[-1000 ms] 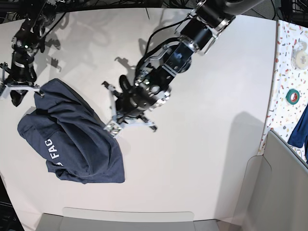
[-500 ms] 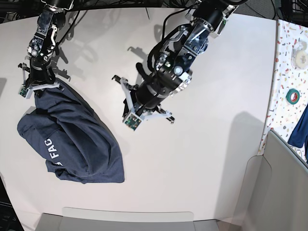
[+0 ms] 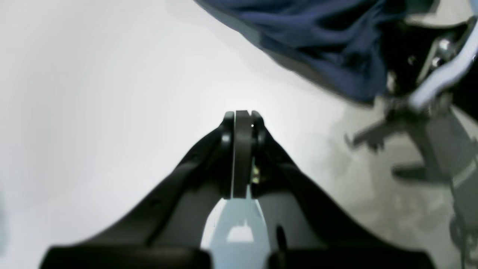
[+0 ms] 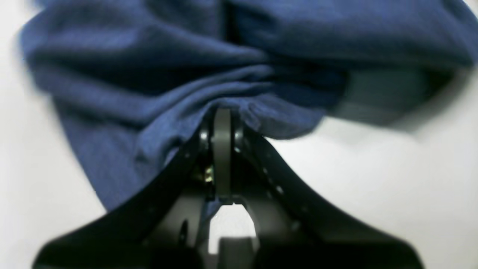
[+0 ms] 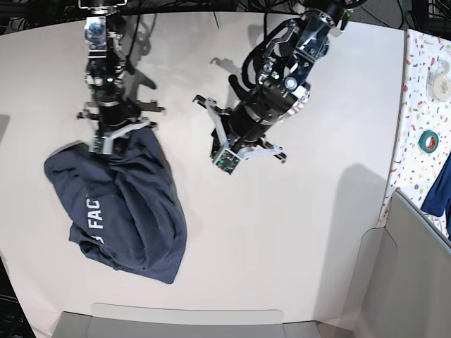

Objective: Layout the t-shirt on the table in an organized manner, then fold the t-shirt properly
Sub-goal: 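Grasp the t-shirt fabric with the right gripper and drag it toward the table center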

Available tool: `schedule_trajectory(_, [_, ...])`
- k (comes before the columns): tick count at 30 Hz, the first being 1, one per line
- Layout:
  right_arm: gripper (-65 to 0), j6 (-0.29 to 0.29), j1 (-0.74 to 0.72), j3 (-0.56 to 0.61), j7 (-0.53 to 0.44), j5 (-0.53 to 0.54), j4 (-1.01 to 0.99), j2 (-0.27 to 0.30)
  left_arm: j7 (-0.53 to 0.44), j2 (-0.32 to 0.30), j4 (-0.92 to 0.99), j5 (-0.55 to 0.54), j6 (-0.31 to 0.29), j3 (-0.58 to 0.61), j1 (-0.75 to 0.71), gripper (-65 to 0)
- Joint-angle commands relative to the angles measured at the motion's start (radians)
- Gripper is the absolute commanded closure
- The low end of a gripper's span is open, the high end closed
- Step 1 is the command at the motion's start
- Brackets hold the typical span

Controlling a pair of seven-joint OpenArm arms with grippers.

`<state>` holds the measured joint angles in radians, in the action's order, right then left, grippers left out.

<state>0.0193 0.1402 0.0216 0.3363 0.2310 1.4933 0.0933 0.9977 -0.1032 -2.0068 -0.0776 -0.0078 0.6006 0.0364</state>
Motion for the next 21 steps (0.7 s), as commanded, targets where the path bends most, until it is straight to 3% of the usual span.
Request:
schedule_trajectory(1, [0.0,-0.017,0.003,0.031,0.054,0.008,0.002,-0.004,-0.023,-0.011,-0.03,0.002,0.002,-0.003,0.017,0.0])
schedule_trajectory(4, [0.0,-0.018,0.0,0.137,0.054,0.008,0.003,0.004,-0.023,-0.048,-0.039,0.003,0.002,-0.009,0.009,0.0])
schedule_trajectory(10, [0.0,-0.022,-0.011,0.294,0.053,0.006,0.065,0.061,-0.032,-0.045,-0.047,-0.001,0.001,-0.144,-0.045,0.0])
schedule_trajectory(16, [-0.7,-0.018,0.012,0.308,0.054,0.006,0.298,0.147,-0.033,-0.042,-0.068,-0.001,-0.001,-0.224,-0.071,0.0])
schedule_trajectory(21, [-17.7,-0.015,0.023,0.301,0.054,0.006,0.473,0.242,-0.033,-0.04,-0.068,-0.001,-0.001,-0.235,-0.072,0.0])
